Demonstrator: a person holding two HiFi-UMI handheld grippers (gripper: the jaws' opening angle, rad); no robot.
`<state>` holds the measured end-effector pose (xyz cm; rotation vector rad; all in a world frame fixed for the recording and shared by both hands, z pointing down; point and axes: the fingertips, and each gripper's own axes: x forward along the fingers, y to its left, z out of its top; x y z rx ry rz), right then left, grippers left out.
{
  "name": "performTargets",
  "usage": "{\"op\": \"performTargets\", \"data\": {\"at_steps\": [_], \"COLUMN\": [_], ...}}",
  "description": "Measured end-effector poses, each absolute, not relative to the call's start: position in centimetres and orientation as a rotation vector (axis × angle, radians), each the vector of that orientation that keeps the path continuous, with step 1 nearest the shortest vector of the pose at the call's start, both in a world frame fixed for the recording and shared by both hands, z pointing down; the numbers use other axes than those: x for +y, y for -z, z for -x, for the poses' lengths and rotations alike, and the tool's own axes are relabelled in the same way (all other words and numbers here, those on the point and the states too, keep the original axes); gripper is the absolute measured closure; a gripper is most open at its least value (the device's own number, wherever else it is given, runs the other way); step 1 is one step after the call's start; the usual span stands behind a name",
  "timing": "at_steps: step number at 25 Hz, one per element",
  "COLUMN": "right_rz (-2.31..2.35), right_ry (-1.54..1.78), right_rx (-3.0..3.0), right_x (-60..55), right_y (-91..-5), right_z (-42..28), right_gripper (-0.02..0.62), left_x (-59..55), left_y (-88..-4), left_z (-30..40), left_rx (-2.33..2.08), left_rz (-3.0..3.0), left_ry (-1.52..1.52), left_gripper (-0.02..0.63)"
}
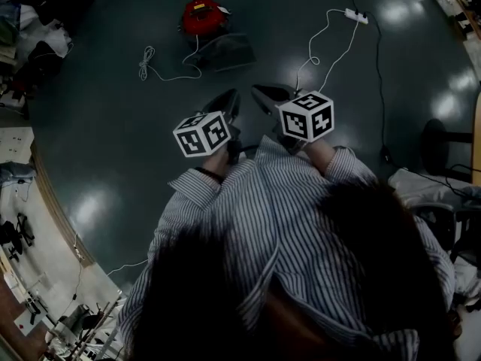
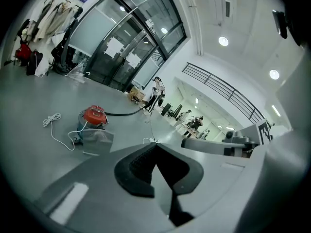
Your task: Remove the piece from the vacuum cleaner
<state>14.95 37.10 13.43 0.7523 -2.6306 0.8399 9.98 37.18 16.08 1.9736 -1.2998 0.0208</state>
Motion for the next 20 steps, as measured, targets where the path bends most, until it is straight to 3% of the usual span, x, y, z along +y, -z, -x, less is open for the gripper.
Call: {"op": "performTargets", "data": {"at_steps": [11,20], "right_rz": [-0.71,-0.668], "right_ry": [-0.875,-0.95], "right_rx": [-2.584,-2.554], "right_x": [34.6,30.2], "right_y": [-15.3,-17.7], "right_z": [-18.2,-15.6], "right_gripper": [0.594,0.594], "left_x": [35.0,30.3], "left_y": [-18.7,-22.2], "left_z": [-12.5,-9.9], "left_rx": [-1.321,-1.304], "left_rz": [-1.885,-1.819], "left_ry": [0.034,-0.012], "left_gripper": [0.6,0.6]}}
